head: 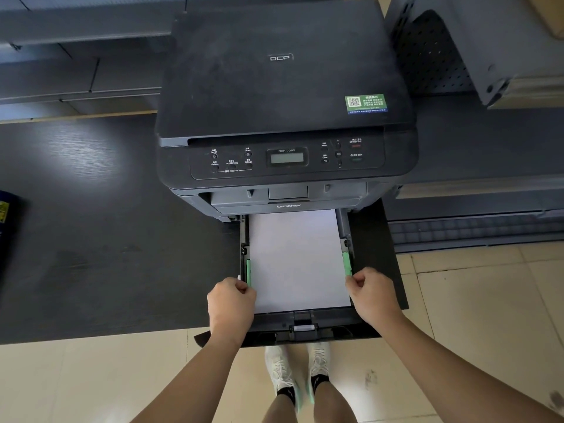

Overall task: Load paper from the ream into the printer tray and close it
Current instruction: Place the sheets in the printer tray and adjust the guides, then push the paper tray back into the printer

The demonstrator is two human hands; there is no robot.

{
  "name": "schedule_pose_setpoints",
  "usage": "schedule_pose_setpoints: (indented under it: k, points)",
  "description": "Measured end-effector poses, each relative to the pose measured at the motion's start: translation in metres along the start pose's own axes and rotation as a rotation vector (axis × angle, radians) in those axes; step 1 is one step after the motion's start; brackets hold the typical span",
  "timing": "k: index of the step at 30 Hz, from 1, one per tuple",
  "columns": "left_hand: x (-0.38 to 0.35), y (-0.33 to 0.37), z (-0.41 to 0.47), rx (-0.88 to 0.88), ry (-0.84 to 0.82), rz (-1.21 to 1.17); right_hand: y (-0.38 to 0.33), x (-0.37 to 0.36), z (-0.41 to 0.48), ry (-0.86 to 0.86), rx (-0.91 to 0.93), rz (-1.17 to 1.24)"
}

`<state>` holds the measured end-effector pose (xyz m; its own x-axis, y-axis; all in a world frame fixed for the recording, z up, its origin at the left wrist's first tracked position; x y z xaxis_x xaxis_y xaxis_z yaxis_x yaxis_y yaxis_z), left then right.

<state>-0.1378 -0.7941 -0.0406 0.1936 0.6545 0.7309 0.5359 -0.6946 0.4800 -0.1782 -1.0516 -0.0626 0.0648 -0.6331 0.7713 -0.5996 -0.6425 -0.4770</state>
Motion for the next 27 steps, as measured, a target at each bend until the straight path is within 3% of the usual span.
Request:
schedule_pose_setpoints:
  k: [27]
  points:
    - [0.0025, 0.0009, -0.0056, -0.033, -0.002, -0.027, 0.0038, 0.0081, -0.0035, 0.019, 0.026, 0.005]
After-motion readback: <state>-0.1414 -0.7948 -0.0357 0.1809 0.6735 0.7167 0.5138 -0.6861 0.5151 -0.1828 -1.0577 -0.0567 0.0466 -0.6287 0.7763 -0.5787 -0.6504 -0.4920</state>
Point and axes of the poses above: each hand's wrist, its own z-axis towards the middle knuckle, its own x-axis out of the back of the hand, y = z × x, the point moved 1 cm from there along z, towards the middle knuckle, and after that the axes turned 2 degrees about -z, right-handed, at the moved point
